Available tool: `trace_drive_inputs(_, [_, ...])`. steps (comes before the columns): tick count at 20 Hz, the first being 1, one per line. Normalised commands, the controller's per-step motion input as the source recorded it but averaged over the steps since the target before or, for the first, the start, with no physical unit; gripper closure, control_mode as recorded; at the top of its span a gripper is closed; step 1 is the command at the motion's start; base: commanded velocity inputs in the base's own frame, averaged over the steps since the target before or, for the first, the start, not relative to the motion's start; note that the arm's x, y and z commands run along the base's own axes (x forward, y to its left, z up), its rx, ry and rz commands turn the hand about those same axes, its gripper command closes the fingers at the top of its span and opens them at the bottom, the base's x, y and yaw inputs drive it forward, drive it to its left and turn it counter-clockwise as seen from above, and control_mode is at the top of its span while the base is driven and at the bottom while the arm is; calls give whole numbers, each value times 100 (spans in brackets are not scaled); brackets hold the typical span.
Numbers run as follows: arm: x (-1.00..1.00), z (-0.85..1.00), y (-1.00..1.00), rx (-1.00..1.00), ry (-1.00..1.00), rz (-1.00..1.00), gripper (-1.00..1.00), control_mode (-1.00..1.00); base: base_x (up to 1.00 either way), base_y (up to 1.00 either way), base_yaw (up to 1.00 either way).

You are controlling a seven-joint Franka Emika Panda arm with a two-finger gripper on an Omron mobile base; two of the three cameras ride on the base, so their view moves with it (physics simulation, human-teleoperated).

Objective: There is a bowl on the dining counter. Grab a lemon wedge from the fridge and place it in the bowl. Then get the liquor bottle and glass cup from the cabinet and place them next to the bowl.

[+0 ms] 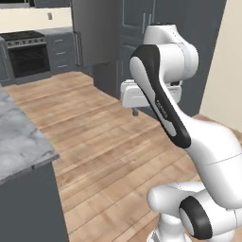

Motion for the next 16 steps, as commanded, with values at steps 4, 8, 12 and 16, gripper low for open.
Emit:
trace_drive_inputs(4, [0, 0, 0, 0, 0, 0, -100, 100, 71, -100, 39])
trace_drive_inputs(8, [0, 0, 0, 0, 0, 0, -100, 100, 84, -98, 38])
trace_drive_inputs(12, [0, 0, 0, 0, 0, 0, -100, 100, 100, -89, 33])
trace_drive_inputs(16, [0, 0, 0, 0, 0, 0, -100, 100, 100, -73, 26])
